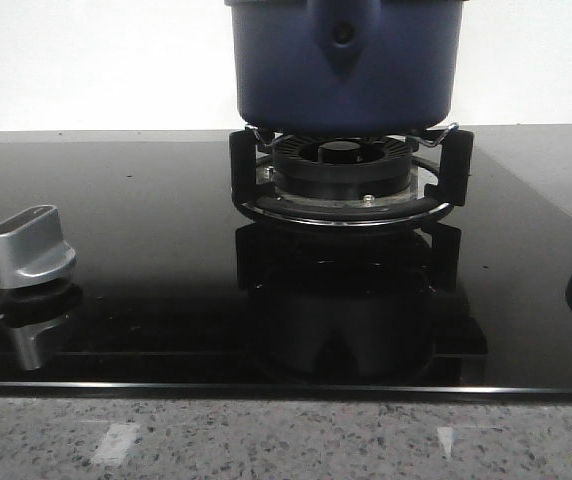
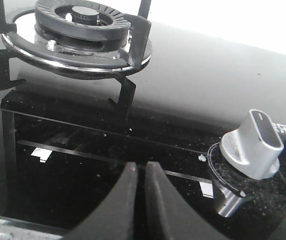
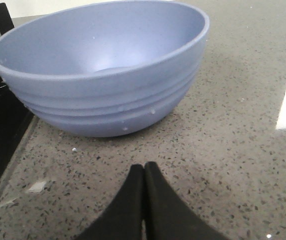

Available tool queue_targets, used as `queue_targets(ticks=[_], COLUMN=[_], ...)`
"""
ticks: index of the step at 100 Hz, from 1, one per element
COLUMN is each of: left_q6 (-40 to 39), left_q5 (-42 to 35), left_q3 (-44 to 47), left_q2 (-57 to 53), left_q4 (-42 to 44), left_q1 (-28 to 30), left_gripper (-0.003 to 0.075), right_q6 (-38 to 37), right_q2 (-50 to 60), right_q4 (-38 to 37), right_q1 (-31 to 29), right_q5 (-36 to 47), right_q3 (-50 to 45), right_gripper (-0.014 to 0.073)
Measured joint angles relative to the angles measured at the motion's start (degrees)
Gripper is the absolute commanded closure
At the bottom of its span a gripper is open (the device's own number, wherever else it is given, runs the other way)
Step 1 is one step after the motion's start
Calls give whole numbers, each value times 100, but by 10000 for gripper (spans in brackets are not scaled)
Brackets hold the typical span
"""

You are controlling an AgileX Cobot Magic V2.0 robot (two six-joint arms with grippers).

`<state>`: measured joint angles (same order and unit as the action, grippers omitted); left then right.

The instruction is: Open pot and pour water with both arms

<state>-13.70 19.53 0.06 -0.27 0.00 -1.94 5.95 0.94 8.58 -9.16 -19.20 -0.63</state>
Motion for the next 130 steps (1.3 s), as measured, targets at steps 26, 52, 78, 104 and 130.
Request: queue_targets(ticks=[26, 52, 78, 104, 130], left_q6=[0, 0, 0, 0, 0], left_q5=[0, 0, 0, 0, -173], left_q3=[0, 0, 0, 0, 0], left_q2=[0, 0, 0, 0, 0], left_q4=[0, 0, 0, 0, 234], left_q1=[0, 0, 0, 0, 0], left_gripper=[741, 741, 741, 741, 741], right_q6=[0, 0, 0, 0, 0], right_q2=[0, 0, 0, 0, 0], right_q4=[0, 0, -21, -91, -163], right_q1=[0, 0, 0, 0, 0], right_q5=[0, 0, 0, 190, 2306], right_q3=[0, 0, 0, 0, 0], right_gripper=[668, 668, 668, 668, 668])
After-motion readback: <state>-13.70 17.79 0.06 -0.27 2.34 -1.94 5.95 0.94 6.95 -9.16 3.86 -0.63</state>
